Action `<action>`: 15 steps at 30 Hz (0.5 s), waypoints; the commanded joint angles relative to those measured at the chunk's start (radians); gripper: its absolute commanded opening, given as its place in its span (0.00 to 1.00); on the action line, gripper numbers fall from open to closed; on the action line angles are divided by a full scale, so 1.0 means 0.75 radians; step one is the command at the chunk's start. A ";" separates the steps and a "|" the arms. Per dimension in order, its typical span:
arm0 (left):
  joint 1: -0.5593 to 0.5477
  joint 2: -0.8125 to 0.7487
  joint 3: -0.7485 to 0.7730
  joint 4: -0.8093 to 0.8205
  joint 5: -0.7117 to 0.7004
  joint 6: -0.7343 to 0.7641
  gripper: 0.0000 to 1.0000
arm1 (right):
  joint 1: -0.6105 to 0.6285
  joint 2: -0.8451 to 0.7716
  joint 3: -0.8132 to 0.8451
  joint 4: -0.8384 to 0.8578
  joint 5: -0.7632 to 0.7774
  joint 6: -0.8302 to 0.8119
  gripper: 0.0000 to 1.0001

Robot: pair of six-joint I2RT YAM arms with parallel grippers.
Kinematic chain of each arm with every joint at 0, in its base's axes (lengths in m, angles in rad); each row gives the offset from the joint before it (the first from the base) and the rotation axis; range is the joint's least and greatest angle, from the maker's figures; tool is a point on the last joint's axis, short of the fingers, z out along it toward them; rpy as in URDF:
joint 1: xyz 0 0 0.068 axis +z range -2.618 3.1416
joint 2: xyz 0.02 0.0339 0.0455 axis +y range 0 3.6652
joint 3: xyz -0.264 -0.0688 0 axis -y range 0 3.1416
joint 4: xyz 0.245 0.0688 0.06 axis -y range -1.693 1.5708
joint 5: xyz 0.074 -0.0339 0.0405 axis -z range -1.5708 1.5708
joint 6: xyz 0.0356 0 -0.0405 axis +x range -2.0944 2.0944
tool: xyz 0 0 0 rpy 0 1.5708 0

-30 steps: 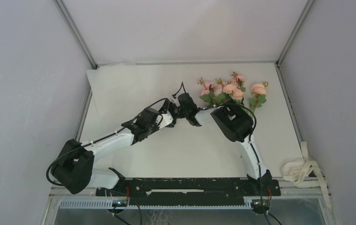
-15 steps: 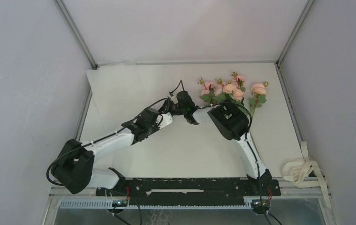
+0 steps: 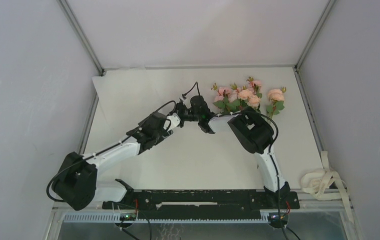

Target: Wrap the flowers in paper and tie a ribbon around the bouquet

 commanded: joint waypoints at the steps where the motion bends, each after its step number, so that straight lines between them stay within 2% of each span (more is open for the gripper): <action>1: 0.075 -0.087 0.014 0.047 -0.086 -0.046 0.71 | 0.002 -0.184 -0.049 0.067 0.036 -0.036 0.00; 3: 0.084 -0.125 0.015 0.034 -0.057 -0.046 0.60 | 0.000 -0.221 -0.066 0.048 0.044 -0.058 0.00; 4: 0.086 -0.144 0.017 0.025 -0.041 -0.042 0.51 | 0.001 -0.239 -0.069 0.036 0.043 -0.072 0.00; 5: 0.087 -0.161 0.020 0.015 -0.025 -0.039 0.40 | 0.003 -0.254 -0.069 0.018 0.044 -0.086 0.00; 7: 0.086 -0.183 0.036 -0.004 -0.011 -0.047 0.06 | 0.009 -0.290 -0.069 -0.022 0.038 -0.127 0.00; 8: 0.087 -0.195 0.047 -0.029 -0.005 -0.054 0.01 | 0.008 -0.313 -0.069 -0.053 0.032 -0.154 0.00; 9: 0.086 -0.208 0.066 -0.052 0.009 -0.061 0.00 | 0.006 -0.345 -0.070 -0.101 0.030 -0.203 0.01; 12: 0.084 -0.266 0.155 -0.172 0.113 -0.088 0.00 | -0.010 -0.502 -0.116 -0.354 0.094 -0.405 0.30; 15: 0.069 -0.345 0.285 -0.333 0.311 -0.082 0.00 | -0.064 -0.726 -0.222 -0.594 0.228 -0.610 0.45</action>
